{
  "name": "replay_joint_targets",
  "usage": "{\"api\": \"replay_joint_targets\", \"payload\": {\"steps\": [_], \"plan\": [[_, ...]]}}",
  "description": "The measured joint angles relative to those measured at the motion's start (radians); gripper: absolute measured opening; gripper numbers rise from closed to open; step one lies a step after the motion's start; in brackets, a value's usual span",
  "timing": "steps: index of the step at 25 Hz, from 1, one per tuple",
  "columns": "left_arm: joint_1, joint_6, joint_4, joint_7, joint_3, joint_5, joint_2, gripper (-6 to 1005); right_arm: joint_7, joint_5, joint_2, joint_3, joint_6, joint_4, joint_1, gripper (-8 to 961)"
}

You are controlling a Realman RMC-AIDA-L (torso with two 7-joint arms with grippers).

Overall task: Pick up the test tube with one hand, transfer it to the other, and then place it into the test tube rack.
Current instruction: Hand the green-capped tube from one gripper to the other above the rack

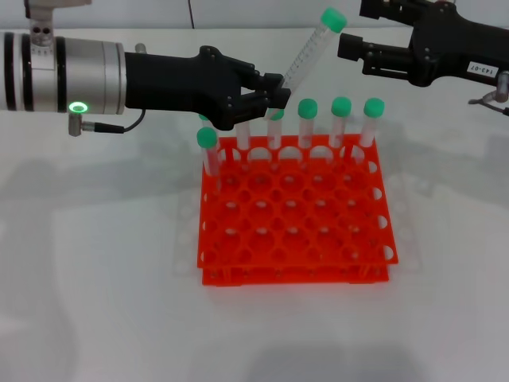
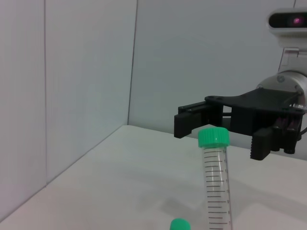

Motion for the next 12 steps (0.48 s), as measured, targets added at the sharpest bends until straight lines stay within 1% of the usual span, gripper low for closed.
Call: {"api": "replay_joint_targets", "payload": {"steps": [5,12], "plan": [[0.004,-0.007,0.000,0.039,-0.004,-0.003,0.000,203,-0.001,0.000,0.000,0.000,-0.012,0.001,-0.004,785],[0.022,-0.005,-0.001,0.087,-0.002,-0.041,-0.002,204,0.000,0.000,-0.002,0.000,-0.016,0.001,-0.005,785]]}}
